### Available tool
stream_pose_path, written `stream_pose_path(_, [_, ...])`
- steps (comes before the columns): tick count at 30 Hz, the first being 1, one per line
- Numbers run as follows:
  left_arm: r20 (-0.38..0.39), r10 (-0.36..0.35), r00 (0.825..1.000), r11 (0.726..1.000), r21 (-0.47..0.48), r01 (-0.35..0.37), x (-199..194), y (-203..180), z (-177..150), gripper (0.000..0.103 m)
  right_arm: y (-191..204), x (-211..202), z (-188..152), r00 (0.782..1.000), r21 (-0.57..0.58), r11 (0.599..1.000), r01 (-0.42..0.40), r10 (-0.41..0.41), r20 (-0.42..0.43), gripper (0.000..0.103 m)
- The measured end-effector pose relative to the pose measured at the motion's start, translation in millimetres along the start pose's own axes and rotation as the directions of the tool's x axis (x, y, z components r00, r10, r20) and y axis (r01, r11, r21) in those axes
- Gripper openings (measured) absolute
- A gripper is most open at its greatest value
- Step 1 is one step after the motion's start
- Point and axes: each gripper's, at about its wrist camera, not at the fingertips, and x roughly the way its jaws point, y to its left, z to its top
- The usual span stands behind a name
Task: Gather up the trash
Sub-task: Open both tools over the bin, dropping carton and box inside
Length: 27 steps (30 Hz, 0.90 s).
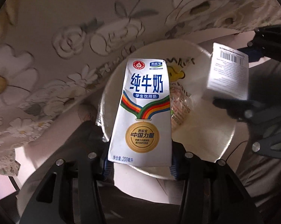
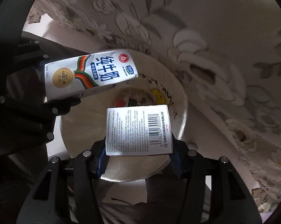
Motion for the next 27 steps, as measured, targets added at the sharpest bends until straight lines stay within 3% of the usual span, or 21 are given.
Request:
stream_pose_path(13, [-0.091, -0.069, 0.993, 0.992, -0.109, 0.059, 46.4, 16.3, 18.5, 0.05, -1.3, 47.4, 3.1, 0.99, 0.075, 0.996, -0.057, 0.066, -0.122, 0.056])
stream_pose_path(21, [-0.117, -0.099, 0.988, 0.981, -0.176, 0.077, 67.7, 21.0, 19.2, 0.051, -22.3, 68.3, -7.7, 0.977, 0.19, 0.976, -0.105, 0.137, -0.161, 0.056])
stream_pose_path(27, [-0.125, -0.096, 0.988, 0.979, -0.193, 0.071, 72.6, 22.3, 20.2, 0.056, -17.9, 84.8, -6.5, 0.969, 0.221, 0.972, -0.081, 0.129, -0.211, 0.06])
